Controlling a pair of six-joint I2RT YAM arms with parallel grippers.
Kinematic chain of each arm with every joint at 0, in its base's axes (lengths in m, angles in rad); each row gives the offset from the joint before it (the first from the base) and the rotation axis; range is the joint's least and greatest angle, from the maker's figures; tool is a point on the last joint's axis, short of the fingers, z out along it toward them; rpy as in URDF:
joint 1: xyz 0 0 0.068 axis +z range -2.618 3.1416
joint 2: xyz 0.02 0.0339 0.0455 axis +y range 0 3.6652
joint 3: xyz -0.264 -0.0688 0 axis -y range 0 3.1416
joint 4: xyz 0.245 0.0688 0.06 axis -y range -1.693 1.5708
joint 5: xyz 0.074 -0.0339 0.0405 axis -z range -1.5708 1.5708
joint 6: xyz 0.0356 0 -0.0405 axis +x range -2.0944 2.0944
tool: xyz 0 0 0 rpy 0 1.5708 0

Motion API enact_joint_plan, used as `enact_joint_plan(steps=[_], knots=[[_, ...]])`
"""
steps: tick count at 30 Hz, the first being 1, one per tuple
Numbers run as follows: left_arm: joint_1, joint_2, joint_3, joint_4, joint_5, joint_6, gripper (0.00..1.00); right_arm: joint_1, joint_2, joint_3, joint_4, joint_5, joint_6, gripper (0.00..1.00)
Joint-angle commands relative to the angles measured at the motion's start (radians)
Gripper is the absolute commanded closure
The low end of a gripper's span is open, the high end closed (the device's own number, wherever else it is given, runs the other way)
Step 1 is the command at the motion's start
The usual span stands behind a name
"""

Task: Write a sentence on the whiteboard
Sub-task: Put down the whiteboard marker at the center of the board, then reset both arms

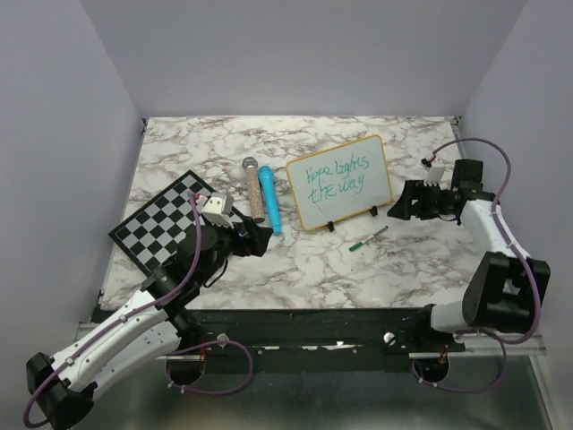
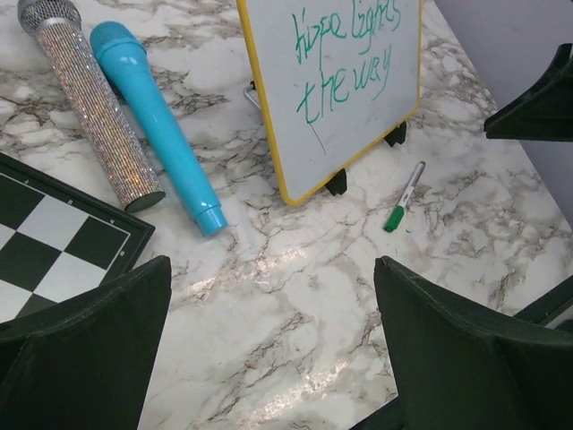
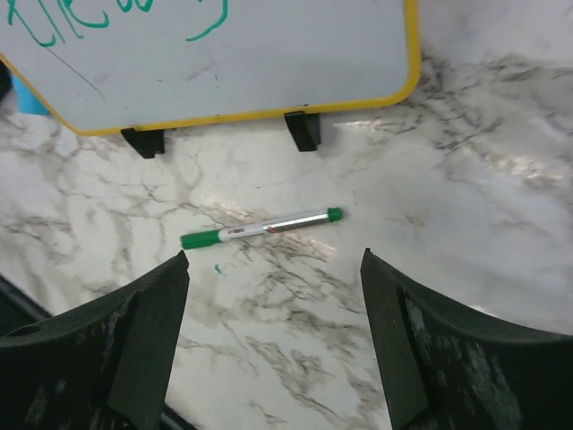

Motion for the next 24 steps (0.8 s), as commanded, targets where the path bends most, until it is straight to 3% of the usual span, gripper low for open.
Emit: enact_joint_plan(steps=[1, 5, 8, 11, 12, 14, 16, 24], knots=[[0.026, -0.021, 0.091, -0.106, -0.012, 0.047, 0.01, -0.007, -0.132, 0.042, -0.066, 0.176, -0.232, 0.15], [0.079, -0.022, 0.13, -0.134, 0.027, 0.072, 0.01, -0.007, -0.274, 0.027, -0.044, 0.216, -0.321, 0.13], [0.139, 0.007, 0.169, -0.151, 0.093, 0.098, 0.01, -0.014, -0.423, 0.005, 0.028, 0.224, -0.245, 0.04], [0.284, 0.047, 0.192, -0.146, 0.167, 0.1, 0.01, -0.014, -0.515, 0.008, 0.105, 0.303, -0.046, 0.0], [0.408, 0.054, 0.196, -0.126, 0.29, 0.097, 0.01, -0.016, -0.527, 0.019, 0.108, 0.337, 0.041, 0.0], [0.524, 0.093, 0.218, -0.116, 0.409, 0.089, 0.01, -0.016, -0.557, 0.045, 0.106, 0.366, 0.114, 0.0], [0.594, 0.114, 0.242, -0.143, 0.436, 0.127, 0.01, -0.016, -0.578, 0.063, 0.103, 0.411, 0.192, 0.0], [0.602, 0.064, 0.194, -0.155, 0.388, 0.21, 0.01, -0.016, -0.62, 0.079, 0.125, 0.534, 0.201, 0.0]])
